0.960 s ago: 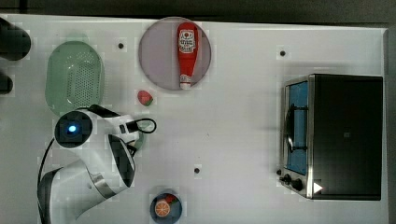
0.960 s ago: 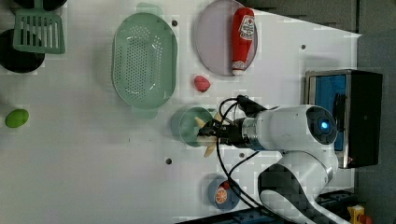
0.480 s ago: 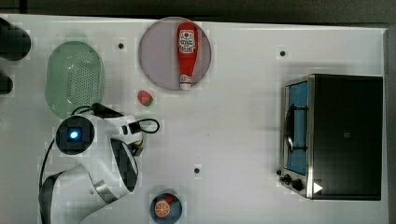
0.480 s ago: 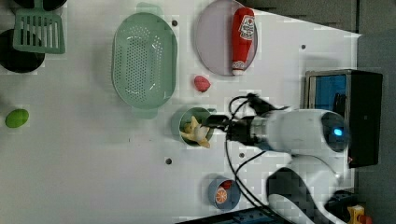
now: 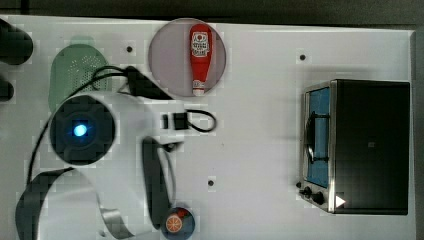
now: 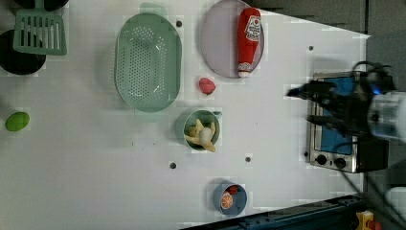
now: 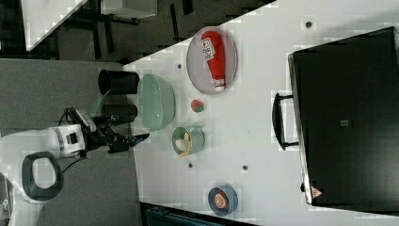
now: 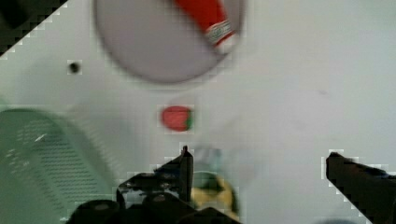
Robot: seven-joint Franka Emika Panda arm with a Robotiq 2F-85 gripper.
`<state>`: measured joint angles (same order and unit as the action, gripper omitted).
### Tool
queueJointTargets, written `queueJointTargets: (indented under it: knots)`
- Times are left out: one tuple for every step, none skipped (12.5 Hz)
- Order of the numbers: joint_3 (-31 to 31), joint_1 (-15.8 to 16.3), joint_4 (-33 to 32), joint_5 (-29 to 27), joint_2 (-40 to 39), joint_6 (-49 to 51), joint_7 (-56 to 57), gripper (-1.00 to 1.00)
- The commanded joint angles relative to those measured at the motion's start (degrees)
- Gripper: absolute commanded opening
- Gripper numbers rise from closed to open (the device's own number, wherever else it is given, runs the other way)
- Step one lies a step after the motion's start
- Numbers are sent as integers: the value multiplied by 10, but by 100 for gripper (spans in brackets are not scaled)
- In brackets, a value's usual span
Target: Pick Banana and place it in mug.
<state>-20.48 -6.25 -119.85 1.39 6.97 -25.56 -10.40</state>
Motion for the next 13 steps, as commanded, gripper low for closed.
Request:
queueJointTargets:
  knots:
    - [85,-6,59,-1,32,107,-11,100]
    - [110,-6,76,-2,39,134,-11,100]
    - [155,-5,100,-7,49,174,-7,100]
    - [171,-5,106,-12,51,183,1,100]
    - [181,-5,108,-14,55,199,18,100]
    - [187,-5,107,-14,58,217,41,100]
    - [187,-5,107,-14,58,220,47,100]
    - [185,-5,107,-14,58,219,47,100]
    - [182,-4,107,-14,57,219,47,100]
    - [179,-3,107,-14,57,219,47,100]
    - [178,-3,106,-14,56,219,47,100]
    - [177,-3,106,-14,56,219,47,100]
    - [178,-3,106,-14,56,219,47,100]
